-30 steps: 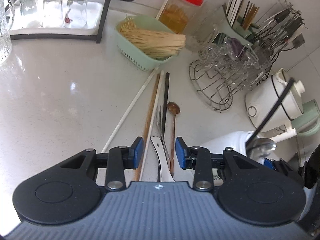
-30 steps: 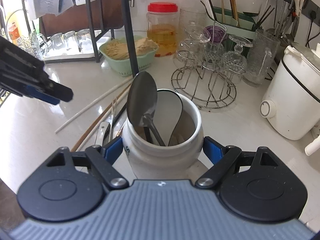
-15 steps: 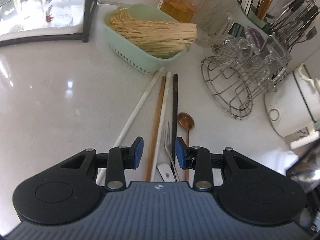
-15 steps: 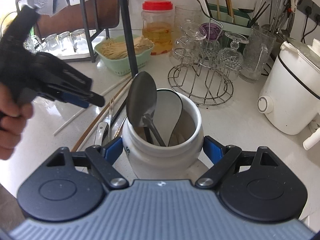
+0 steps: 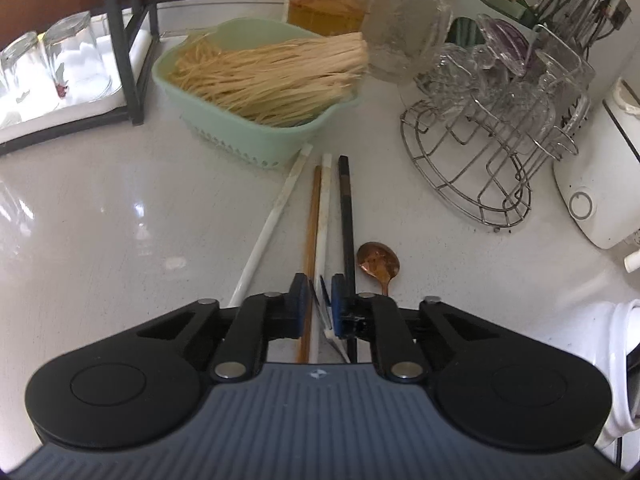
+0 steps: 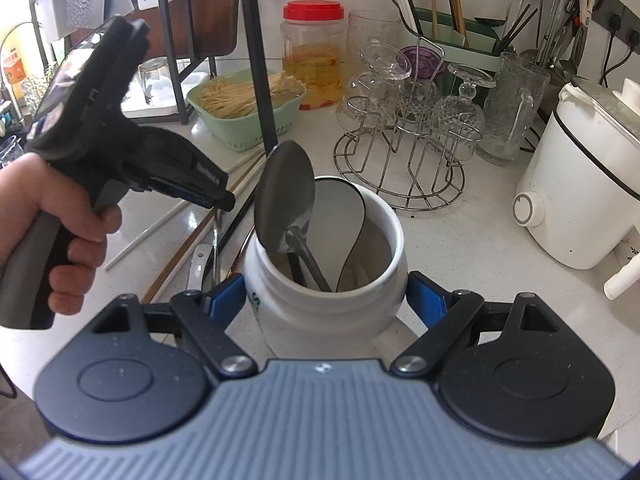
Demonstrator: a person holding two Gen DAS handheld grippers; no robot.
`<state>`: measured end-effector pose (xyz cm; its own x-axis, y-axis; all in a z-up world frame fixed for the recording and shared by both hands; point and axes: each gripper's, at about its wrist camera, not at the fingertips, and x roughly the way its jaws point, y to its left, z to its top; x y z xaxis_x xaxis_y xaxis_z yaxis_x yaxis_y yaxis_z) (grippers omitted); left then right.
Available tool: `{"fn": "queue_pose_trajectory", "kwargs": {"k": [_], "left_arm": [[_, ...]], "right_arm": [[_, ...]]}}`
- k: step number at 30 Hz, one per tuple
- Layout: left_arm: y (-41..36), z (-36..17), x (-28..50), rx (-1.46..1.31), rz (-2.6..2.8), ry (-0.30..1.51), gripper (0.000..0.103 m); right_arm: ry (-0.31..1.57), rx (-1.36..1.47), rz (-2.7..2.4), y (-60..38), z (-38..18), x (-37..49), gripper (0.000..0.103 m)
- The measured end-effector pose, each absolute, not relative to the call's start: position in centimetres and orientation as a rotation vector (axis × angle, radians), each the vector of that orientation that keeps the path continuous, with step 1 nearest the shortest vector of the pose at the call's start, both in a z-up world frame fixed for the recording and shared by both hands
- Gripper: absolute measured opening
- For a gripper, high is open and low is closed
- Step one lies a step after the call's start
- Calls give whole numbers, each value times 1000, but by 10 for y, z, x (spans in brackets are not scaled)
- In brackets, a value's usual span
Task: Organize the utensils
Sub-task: 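Grasp the steel fork with the left tool and lift it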
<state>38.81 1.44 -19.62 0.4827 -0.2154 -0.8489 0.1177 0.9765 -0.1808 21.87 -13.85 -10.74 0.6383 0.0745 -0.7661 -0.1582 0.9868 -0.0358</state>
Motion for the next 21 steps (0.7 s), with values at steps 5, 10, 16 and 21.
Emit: {"fn": "queue_pose_trajectory", "kwargs": {"k": [5,10,16,21], "left_arm": [[14,-193,388,-119,-221,1054,4],[18,-184,384,-132,-223,1048,1],[24,-168,374,-164,-223,1032,1],[26,-155,362,-166,-242,1017,1]], "right_arm": [[875,-103,132,-139,-107,220,89],[882,-105,131,-138,-106,221,89],[881,-110,134,-138,-106,221,89],[866,-118,134,-137,-108,220,89]]}}
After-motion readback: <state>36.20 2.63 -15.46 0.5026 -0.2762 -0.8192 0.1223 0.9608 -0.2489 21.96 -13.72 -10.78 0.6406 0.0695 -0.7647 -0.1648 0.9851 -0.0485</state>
